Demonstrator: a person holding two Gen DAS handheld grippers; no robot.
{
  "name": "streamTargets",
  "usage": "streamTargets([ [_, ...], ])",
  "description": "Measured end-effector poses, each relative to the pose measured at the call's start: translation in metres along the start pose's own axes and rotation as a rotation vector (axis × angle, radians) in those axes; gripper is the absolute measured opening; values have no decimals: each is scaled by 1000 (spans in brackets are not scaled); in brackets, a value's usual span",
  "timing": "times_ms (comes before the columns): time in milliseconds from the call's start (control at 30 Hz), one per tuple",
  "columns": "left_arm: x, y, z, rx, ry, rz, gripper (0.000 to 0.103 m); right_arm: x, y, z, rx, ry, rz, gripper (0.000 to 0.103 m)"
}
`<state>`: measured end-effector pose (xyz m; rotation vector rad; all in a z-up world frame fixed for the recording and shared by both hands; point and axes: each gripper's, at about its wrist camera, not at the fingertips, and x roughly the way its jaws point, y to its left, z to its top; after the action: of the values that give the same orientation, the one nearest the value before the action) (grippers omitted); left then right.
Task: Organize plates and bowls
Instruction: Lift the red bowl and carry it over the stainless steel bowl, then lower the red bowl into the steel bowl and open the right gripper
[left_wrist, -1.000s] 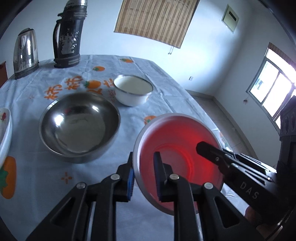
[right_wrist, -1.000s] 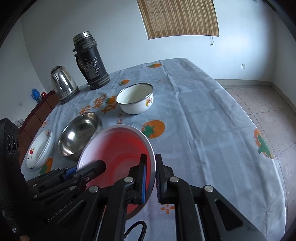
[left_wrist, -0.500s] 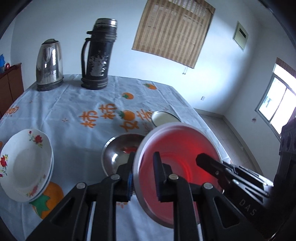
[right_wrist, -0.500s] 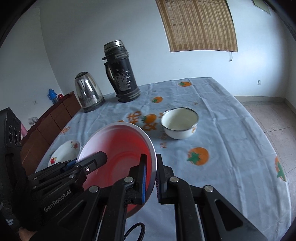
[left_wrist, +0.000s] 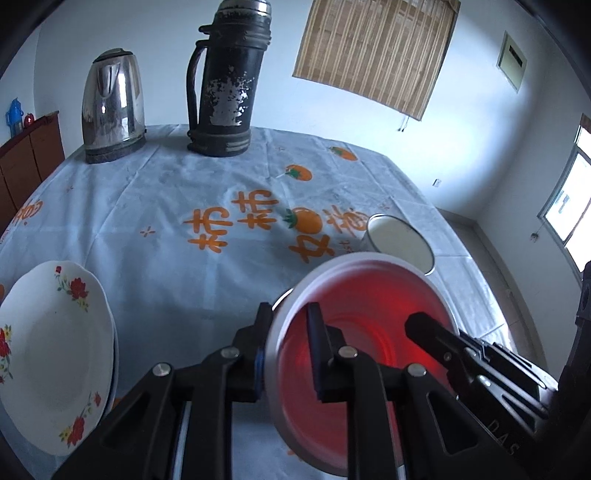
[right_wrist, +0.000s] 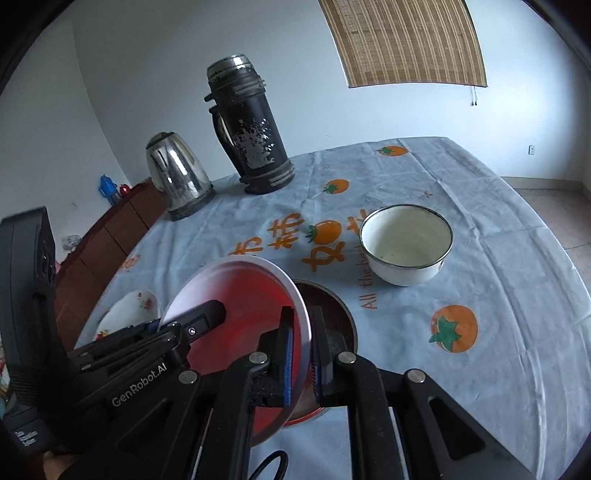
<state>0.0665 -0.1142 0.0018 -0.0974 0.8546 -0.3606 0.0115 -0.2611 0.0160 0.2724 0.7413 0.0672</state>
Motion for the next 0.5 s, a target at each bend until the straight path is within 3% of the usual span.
streamTargets([
  [133, 13, 3, -2, 8, 9, 49, 17, 9, -10, -4, 26, 10, 18, 9],
  [333, 28, 7, -9, 5, 44, 52, 17, 10, -11, -9, 8, -16, -2, 9],
  [500, 30, 1, -12, 46, 20, 83, 17, 17, -13, -12, -4, -16, -24, 9],
])
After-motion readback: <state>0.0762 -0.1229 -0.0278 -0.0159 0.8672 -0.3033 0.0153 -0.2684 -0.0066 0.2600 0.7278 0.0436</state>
